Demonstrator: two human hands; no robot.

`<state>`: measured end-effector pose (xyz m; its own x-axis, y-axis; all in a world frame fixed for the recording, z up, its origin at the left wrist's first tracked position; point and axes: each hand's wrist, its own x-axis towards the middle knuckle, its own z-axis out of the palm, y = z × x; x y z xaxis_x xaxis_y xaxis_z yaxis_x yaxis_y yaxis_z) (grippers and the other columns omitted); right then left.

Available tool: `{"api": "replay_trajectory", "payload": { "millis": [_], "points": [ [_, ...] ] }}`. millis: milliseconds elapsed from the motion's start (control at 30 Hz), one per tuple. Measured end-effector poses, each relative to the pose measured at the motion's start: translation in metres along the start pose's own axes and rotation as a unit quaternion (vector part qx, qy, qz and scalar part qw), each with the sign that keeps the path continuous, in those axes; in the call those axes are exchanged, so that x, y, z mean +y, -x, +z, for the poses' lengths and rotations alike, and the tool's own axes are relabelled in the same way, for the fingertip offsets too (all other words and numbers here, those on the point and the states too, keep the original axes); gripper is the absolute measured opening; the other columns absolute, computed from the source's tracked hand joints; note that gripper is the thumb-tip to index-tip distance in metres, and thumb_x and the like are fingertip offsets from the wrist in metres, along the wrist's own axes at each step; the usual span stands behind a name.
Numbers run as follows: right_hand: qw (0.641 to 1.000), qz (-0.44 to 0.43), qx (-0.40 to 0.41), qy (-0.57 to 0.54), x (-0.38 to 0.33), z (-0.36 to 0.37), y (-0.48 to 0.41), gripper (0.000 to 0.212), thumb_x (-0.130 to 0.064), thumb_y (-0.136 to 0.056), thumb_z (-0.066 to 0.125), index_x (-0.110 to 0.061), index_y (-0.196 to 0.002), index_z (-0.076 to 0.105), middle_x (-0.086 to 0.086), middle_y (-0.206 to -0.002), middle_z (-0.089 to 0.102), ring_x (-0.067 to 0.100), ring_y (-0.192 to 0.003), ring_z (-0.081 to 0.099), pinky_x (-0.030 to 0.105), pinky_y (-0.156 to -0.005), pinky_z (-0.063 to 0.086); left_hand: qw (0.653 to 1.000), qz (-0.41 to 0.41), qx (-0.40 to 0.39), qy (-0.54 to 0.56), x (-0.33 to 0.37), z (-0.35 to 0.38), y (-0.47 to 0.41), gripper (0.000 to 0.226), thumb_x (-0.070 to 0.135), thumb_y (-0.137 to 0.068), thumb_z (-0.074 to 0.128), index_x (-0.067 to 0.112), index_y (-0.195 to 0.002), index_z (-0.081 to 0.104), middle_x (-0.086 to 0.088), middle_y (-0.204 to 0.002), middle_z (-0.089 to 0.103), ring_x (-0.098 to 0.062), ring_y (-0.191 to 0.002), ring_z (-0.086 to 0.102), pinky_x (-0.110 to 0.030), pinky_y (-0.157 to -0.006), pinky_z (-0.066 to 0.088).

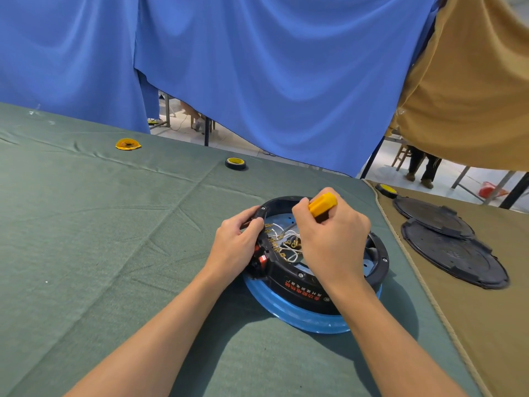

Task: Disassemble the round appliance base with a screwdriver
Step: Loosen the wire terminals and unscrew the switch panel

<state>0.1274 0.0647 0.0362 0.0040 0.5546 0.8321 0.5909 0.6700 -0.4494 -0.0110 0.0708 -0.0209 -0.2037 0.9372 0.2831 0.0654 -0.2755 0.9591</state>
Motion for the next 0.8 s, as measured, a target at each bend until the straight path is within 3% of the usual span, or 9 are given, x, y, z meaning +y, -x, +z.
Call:
{"api": "replay_trajectory", "payload": {
  "millis": [100,200,300,400,667,800],
  "points": [
    [0.998,0.049,0.033,-0.014,0.003,-0.001,-0.003,0.041,-0.015,-0.087,0.062,-0.002,-0.054,0.044,0.01,-0.045,0.042,0.025,-0.055,0.043,0.007,-0.056,0.031,1.0,0.001,-0.006,0.003,0.0,-0.001,0.0,0.031,0.032,-0.083,0.049,0.052,-0.089,0.071,0.008,-0.092,0.075,-0.016,-0.091,0.07,-0.044,-0.089,0.054],
    [0.994,0.085,0.05,-0.055,0.002,0.001,-0.008,0.042,-0.02,-0.088,0.063,-0.001,-0.054,0.048,0.01,-0.046,0.046,0.024,-0.054,0.045,0.01,-0.054,0.033,1.0,-0.001,-0.013,0.015,0.002,-0.002,0.001,0.032,0.031,-0.084,0.048,0.053,-0.089,0.071,0.011,-0.097,0.074,-0.013,-0.096,0.069,-0.045,-0.095,0.051],
    [0.996,0.07,0.039,-0.047,-0.002,0.008,-0.01,0.043,-0.022,-0.089,0.062,-0.003,-0.053,0.047,0.008,-0.046,0.045,0.023,-0.056,0.044,0.0,-0.066,0.028,1.0,-0.005,-0.02,0.024,0.004,-0.002,0.002,0.033,0.031,-0.084,0.049,0.056,-0.088,0.071,0.011,-0.098,0.074,-0.012,-0.098,0.068,-0.045,-0.098,0.049],
    [0.998,0.06,0.011,-0.027,-0.003,0.015,-0.007,0.044,-0.024,-0.091,0.06,-0.003,-0.055,0.046,0.008,-0.048,0.046,0.024,-0.058,0.044,-0.002,-0.073,0.023,0.999,-0.006,-0.02,0.035,0.004,-0.002,0.002,0.032,0.031,-0.083,0.051,0.055,-0.088,0.071,0.011,-0.1,0.074,-0.013,-0.101,0.068,-0.047,-0.1,0.047],
    [0.999,0.039,0.007,-0.034,-0.002,0.013,-0.005,0.043,-0.017,-0.088,0.062,-0.009,-0.052,0.039,0.003,-0.044,0.04,0.022,-0.056,0.043,-0.001,-0.068,0.026,0.999,-0.006,-0.014,0.041,0.002,-0.002,0.0,0.031,0.03,-0.082,0.051,0.051,-0.089,0.073,0.008,-0.098,0.075,-0.015,-0.099,0.068,-0.05,-0.099,0.047],
    [0.999,-0.006,-0.013,-0.047,-0.006,0.012,-0.004,0.04,-0.014,-0.087,0.063,-0.004,-0.055,0.043,0.004,-0.044,0.041,0.025,-0.049,0.041,0.018,-0.05,0.031,0.999,-0.008,-0.014,0.052,0.002,-0.002,0.0,0.03,0.029,-0.082,0.052,0.048,-0.091,0.074,0.004,-0.1,0.075,-0.018,-0.101,0.068,-0.051,-0.1,0.046]
  ]
}}
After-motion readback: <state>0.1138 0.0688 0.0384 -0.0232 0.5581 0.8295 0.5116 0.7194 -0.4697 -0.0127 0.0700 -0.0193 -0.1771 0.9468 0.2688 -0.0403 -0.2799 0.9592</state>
